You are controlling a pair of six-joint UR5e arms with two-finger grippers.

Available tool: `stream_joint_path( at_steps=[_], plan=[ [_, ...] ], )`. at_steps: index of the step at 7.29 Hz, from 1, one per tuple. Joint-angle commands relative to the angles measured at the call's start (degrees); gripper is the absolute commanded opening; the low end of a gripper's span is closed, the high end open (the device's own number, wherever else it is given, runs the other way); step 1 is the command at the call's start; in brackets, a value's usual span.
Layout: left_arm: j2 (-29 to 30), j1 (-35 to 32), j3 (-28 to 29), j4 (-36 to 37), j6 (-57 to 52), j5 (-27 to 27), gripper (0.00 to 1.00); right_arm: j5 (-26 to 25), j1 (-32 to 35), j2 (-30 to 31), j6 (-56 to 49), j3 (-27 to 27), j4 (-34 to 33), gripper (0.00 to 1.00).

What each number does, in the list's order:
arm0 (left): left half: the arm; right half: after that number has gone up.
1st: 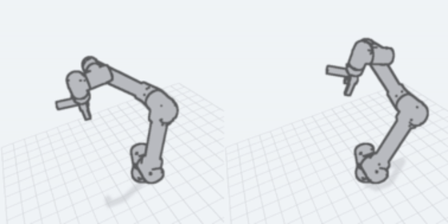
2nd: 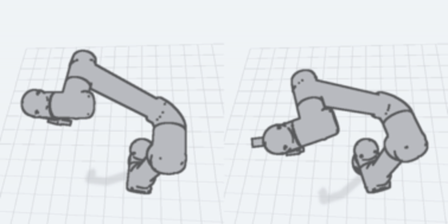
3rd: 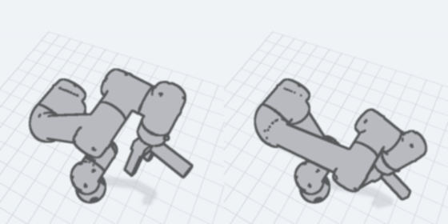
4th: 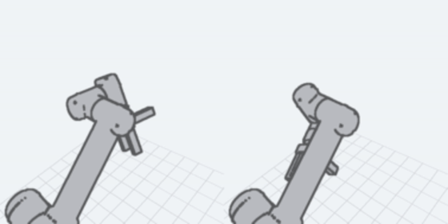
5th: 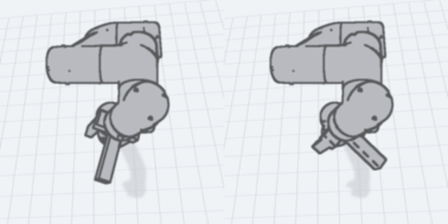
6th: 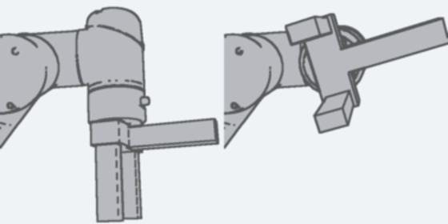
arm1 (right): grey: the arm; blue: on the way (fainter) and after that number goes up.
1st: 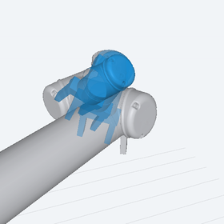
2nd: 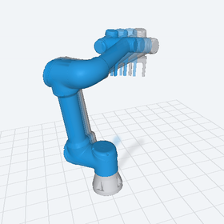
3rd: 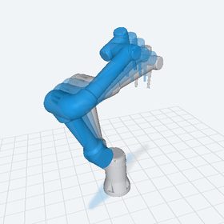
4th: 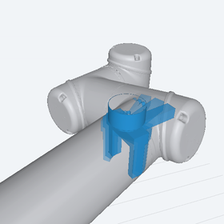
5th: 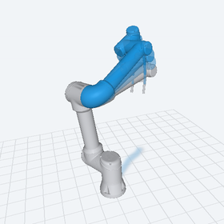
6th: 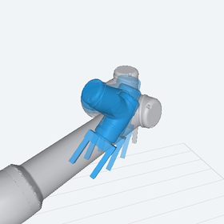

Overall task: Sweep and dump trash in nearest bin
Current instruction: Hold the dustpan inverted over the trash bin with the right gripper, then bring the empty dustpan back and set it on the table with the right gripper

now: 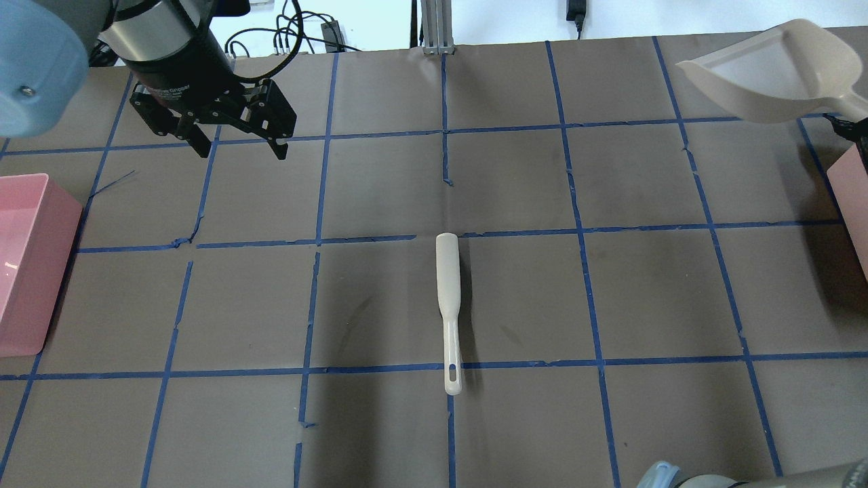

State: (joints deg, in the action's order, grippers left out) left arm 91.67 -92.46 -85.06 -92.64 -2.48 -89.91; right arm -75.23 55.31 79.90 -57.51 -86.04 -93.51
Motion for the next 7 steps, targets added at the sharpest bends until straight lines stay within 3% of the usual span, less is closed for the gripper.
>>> stream_joint_path(
  at_steps=[1,3,7],
  plan=[
    [0.00,0.00,-0.01,0.00,0.02,0.09,1.00,-0.36,13.53,-1.22,18.04,-2.20,-8.75,0.10],
    [0.00,0.00,-0.01,0.00,-0.07,0.09,1.00,-1.15,21.82,-4.47,31.95,-4.39,-15.17,0.10],
    [0.00,0.00,-0.01,0.00,-0.07,0.35,1.00,-7.91,38.60,-10.71,58.06,-4.41,-25.99,0.10]
  ],
)
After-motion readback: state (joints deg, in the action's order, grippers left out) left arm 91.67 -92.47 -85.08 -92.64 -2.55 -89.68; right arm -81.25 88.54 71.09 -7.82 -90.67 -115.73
